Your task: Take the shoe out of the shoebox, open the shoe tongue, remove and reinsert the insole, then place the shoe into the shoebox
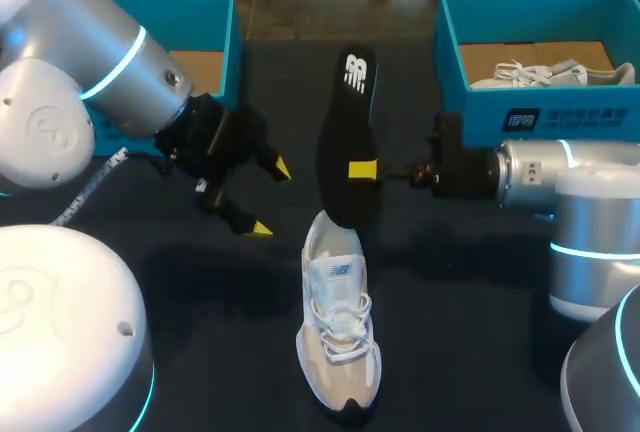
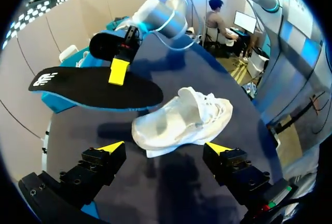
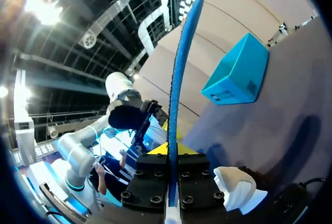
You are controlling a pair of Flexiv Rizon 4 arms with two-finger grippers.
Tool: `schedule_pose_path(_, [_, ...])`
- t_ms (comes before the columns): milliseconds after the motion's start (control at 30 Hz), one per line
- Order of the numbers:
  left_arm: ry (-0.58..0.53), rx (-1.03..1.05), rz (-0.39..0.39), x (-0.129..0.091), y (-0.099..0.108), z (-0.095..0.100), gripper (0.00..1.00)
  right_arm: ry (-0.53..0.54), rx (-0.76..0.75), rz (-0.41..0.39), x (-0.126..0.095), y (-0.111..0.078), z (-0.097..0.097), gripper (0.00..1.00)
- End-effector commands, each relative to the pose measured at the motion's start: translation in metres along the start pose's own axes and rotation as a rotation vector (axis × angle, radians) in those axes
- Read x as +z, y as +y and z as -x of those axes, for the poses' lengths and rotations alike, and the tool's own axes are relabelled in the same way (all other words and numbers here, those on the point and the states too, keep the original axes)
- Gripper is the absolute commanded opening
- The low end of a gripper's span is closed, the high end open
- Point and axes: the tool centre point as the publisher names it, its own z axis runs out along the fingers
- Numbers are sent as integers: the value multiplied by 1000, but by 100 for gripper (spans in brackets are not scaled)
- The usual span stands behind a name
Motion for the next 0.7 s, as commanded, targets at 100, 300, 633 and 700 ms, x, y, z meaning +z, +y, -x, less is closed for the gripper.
schedule_pose_path(100, [12,-1,14,5,-5,7,100,0,0,0,5,0,3,0])
schedule_pose_path(300, [8,1,25,8,-4,7,100,0,0,0,5,0,3,0])
schedule_pose_path(633, [-3,-22,55,40,17,-3,100,16,-19,-14,21,-18,21,0])
schedule_pose_path(700, [-11,-39,83,46,19,-6,100,20,-32,-13,23,-22,23,0])
